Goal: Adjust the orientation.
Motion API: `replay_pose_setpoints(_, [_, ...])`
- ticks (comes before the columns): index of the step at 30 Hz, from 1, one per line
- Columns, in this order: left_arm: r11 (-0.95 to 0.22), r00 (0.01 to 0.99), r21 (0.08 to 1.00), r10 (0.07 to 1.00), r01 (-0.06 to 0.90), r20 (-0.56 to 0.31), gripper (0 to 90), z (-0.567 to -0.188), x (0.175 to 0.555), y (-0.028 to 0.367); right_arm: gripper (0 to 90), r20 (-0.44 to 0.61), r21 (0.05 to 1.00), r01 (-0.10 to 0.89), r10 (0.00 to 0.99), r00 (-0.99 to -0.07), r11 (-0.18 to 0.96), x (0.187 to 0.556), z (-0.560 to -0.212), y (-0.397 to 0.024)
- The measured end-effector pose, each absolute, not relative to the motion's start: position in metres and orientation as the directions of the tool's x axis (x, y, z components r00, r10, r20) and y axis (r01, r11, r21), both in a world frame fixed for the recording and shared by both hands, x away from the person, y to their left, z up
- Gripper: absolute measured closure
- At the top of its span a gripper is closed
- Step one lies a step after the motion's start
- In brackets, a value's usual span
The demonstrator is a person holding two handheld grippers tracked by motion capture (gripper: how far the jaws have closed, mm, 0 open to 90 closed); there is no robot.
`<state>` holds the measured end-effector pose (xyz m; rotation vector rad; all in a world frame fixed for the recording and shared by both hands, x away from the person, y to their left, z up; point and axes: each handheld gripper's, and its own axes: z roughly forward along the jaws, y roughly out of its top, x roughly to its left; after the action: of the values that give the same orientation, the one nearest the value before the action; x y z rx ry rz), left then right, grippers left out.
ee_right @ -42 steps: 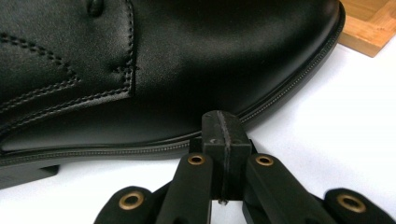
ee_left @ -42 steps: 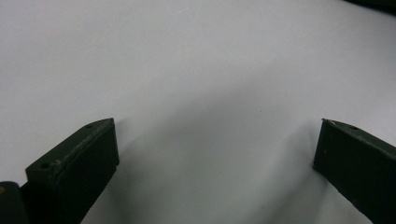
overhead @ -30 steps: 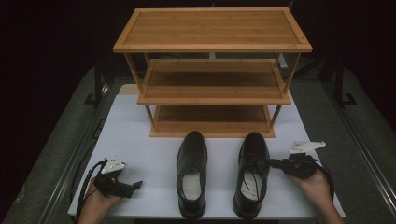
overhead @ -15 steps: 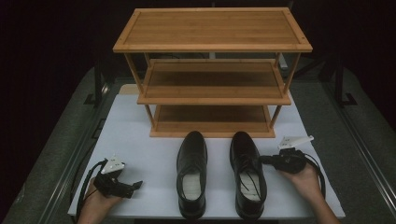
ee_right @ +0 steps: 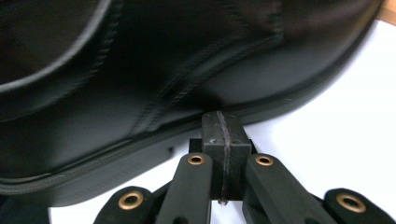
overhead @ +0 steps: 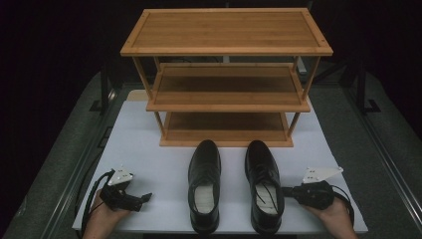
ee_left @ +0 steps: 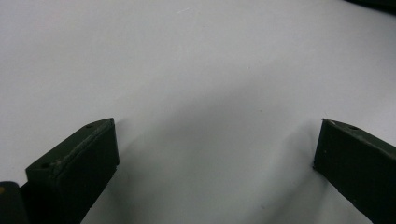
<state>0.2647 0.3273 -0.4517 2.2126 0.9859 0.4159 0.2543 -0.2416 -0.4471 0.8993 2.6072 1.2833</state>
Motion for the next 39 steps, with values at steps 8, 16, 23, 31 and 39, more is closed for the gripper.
replay_pose_setpoints(8, [-0.490,0.664,0.689,0.748,0.534,0.017,0.0,-0.452,0.265,0.327,90.0,0.162,0.757,0.458,0.546,-0.822,0.465,0.257,-0.448,-0.238])
replay_pose_setpoints(16, [-0.490,0.664,0.689,0.748,0.534,0.017,0.0,-0.452,0.265,0.327,90.0,0.148,0.751,0.436,0.517,-0.843,0.496,0.264,-0.446,-0.218])
replay_pose_setpoints(23, [-0.490,0.664,0.689,0.747,0.534,0.017,0.0,-0.452,0.265,0.327,90.0,0.147,0.745,0.424,0.494,-0.857,0.514,0.271,-0.445,-0.204])
replay_pose_setpoints(31, [-0.489,0.663,0.689,0.748,0.534,0.017,0.0,-0.452,0.265,0.327,90.0,0.139,0.741,0.407,0.472,-0.871,0.533,0.277,-0.444,-0.189])
replay_pose_setpoints(39, [-0.490,0.664,0.689,0.748,0.534,0.017,0.0,-0.452,0.265,0.327,90.0,0.140,0.739,0.401,0.460,-0.877,0.541,0.279,-0.444,-0.182])
